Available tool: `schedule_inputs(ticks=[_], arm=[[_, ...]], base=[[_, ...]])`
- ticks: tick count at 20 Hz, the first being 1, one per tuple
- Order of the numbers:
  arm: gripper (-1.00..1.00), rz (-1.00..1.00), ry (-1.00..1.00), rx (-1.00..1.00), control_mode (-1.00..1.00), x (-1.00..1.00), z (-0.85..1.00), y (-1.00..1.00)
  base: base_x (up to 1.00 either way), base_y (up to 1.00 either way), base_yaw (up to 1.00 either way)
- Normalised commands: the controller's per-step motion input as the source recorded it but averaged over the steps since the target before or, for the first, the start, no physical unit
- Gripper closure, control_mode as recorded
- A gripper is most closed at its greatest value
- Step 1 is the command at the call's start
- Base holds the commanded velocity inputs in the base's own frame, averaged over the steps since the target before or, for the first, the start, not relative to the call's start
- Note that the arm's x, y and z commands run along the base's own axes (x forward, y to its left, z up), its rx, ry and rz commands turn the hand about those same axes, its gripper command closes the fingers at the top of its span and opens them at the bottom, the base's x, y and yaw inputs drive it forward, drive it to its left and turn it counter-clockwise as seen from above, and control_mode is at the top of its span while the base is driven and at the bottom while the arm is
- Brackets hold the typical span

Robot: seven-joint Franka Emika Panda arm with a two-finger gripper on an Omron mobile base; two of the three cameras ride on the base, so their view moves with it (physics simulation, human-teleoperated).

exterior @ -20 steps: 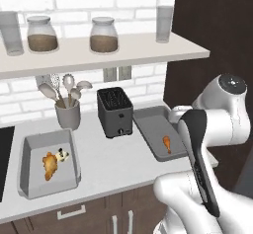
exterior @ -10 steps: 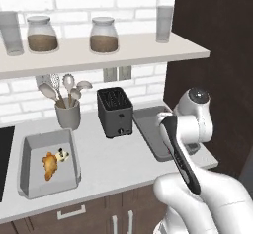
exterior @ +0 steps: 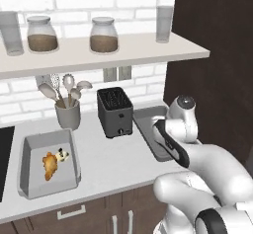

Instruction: Place one mushroom and one chicken drumstick in each tupperware on the nearby counter, to pack two identical lunches.

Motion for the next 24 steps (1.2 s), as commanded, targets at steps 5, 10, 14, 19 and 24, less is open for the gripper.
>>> schedule_inputs(ticks=[5,10,14,19,24], arm=[[1.00,0.00,0.17,0.01,-1.00,0.69,-0.03,0.00],[1.00,0.00,0.01,-0.02,-1.00,0.28,-0.72,0.00],[1.00,0.01,0.00,-0.04,-1.00,0.14,-0.90,-0.03],[-1.00,0.01,0.00,-0.02,-1.00,0.27,-0.52,-0.20],[-1.00,0.00,0.01,0.03,-1.00,0.10,0.25,-0.04]], base=[[0.00,0.00,0.00],[0.00,0.00,0.00],[0.00,0.00,0.00],[0.00,0.00,0.00],[0.00,0.00,0.00]])
